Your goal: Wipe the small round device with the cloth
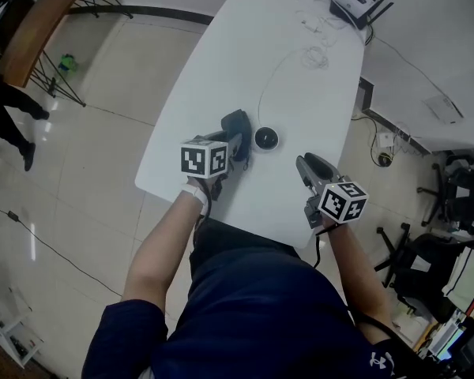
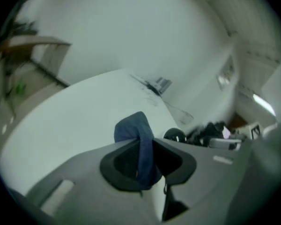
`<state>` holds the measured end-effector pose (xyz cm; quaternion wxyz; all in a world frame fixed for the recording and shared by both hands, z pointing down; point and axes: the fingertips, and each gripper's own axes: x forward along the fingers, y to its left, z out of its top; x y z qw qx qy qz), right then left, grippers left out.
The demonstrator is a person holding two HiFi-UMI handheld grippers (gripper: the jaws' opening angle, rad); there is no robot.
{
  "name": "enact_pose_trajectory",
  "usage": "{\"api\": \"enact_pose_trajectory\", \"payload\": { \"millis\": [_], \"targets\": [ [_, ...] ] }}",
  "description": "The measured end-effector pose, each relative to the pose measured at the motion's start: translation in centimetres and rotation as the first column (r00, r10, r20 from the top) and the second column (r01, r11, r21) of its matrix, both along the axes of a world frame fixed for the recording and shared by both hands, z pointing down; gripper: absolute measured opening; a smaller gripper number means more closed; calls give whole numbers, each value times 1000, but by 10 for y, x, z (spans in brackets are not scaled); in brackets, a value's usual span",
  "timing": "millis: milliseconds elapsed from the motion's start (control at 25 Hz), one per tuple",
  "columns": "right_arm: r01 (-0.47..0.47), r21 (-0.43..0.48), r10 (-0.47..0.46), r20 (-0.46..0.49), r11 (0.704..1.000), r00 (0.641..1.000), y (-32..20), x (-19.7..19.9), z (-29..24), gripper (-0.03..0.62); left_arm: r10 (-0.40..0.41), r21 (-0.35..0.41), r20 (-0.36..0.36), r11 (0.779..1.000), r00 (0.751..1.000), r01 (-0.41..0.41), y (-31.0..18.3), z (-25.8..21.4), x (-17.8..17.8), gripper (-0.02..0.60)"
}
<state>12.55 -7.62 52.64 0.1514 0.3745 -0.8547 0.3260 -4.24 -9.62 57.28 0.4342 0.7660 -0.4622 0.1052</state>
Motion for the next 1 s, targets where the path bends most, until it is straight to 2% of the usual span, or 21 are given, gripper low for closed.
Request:
{"api": "enact_pose_trajectory", "payload": {
  "millis": [40, 80, 120, 160, 200, 240, 280, 320, 360, 400, 440, 480, 520, 560, 600, 640, 680, 720, 800, 920, 1000],
  "targets": [
    [-13, -2, 13, 3, 1000, 1000, 0, 1, 0, 123, 141, 52, 102, 988, 985, -147, -14, -10, 2, 77],
    [-29, -6, 29, 6, 1000, 1000, 1, 3, 1, 121, 271, 82, 236, 951, 933, -297, -27, -17, 4, 77],
    [-46, -11, 46, 8, 999, 999, 2, 4, 2, 121, 383, 85, 385, 891, 840, -445, -39, -20, 5, 78],
    [-63, -16, 64, 10, 998, 998, 3, 5, 2, 119, 474, 61, 523, 808, 709, -586, -50, -18, 9, 77],
    [-80, -19, 80, 11, 997, 997, 5, 5, 2, 118, 546, 15, 625, 706, 557, -708, -58, -14, 14, 77],
    [-97, -21, 97, 12, 995, 995, 7, 6, 2, 118, 602, -43, 685, 594, 409, -803, -62, -7, 21, 77],
    [-116, -21, 116, 13, 993, 993, 9, 7, 2, 118, 647, -100, 709, 487, 281, -868, -64, 0, 28, 77],
    [-139, -21, 139, 14, 990, 990, 11, 8, 1, 118, 681, -143, 710, 390, 180, -910, -64, 6, 35, 77],
    [-164, -21, 164, 16, 986, 986, 13, 11, 0, 118, 704, -171, 702, 310, 105, -935, -64, 10, 43, 77],
    [-191, -21, 191, 19, 981, 981, 15, 14, 0, 118, 721, -186, 691, 248, 53, -951, -63, 12, 50, 77],
    [-216, -22, 217, 21, 976, 976, 16, 18, 0, 118, 736, -196, 677, 204, 18, -959, -61, 14, 57, 77],
    [-240, -25, 241, 23, 970, 970, 18, 22, 2, 118, 752, -209, 659, 177, -4, -962, -59, 18, 63, 77],
    [-262, -30, 262, 24, 965, 965, 21, 26, 4, 117, 773, -229, 634, 164, -20, -959, -56, 23, 66, 77],
    [-281, -38, 282, 25, 959, 959, 23, 30, 7, 116, 797, -260, 604, 162, -30, -952, -52, 30, 67, 77],
    [-299, -47, 300, 29, 953, 953, 26, 33, 10, 117, 820, -293, 572, 170, -30, -941, -47, 38, 65, 77],
    [-315, -56, 317, 37, 947, 948, 27, 36, 13, 115, 841, -320, 540, 189, -15, -929, -43, 45, 62, 77],
    [-331, -65, 334, 47, 942, 942, 27, 37, 15, 113, 862, -336, 507, 215, 16, -917, -38, 49, 59, 77],
    [-344, -74, 348, 56, 936, 936, 27, 38, 16, 112, 881, -348, 469, 246, 58, -905, -32, 51, 55, 77],
    [-355, -83, 361, 66, 931, 930, 25, 36, 20, 106, 908, -391, 388, 321, 161, -863, -20, 53, 46, 76],
    [-304, -66, 307, 43, 950, 951, 24, 23, 24, 103, 889, -438, 289, 452, 355, -777, -5, 53, 40, 75],
    [-260, -57, 262, 43, 964, 964, 23, 12, 23, 103, 846, -440, 221, 530, 485, -725, 4, 51, 39, 75]
  ]
}}
